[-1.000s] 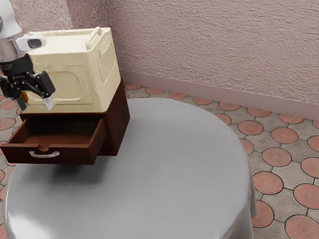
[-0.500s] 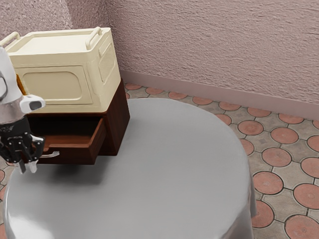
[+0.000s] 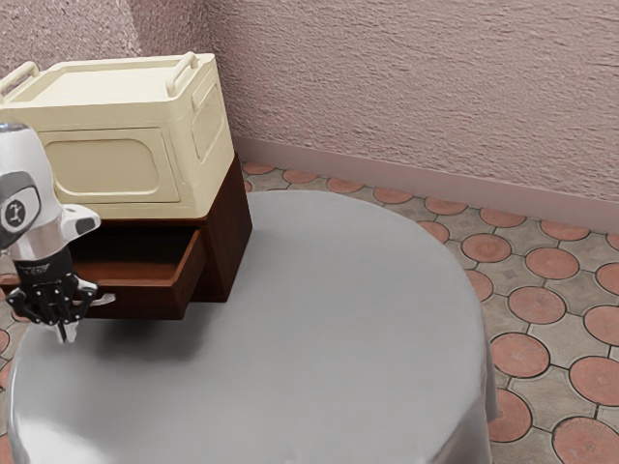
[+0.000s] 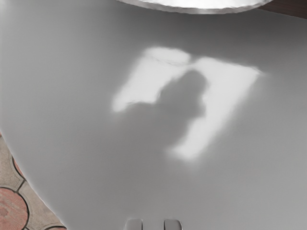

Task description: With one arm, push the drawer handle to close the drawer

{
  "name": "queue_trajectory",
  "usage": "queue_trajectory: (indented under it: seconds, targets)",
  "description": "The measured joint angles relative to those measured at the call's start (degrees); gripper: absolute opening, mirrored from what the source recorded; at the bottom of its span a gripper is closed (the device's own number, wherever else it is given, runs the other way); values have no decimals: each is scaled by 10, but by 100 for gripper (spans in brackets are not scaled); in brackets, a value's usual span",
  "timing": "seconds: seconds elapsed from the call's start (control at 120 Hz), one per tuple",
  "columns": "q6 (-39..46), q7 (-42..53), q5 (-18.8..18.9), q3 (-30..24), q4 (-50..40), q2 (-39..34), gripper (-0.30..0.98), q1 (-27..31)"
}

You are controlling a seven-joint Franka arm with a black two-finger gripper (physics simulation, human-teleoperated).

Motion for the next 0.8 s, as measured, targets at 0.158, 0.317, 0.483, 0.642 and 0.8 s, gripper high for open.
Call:
queue_trajectory:
  seconds: [0.158, 0.317, 0.483, 0.642, 0.8]
  targets:
    - [65, -9, 21, 9, 24, 55, -6, 0]
    - [114, -17, 34, 19, 41, 93, -6, 1]
    - [156, -23, 37, 20, 73, 144, -6, 1]
    - [203, -28, 39, 20, 87, 178, -6, 2]
    - [240, -32, 68, 20, 119, 210, -6, 5]
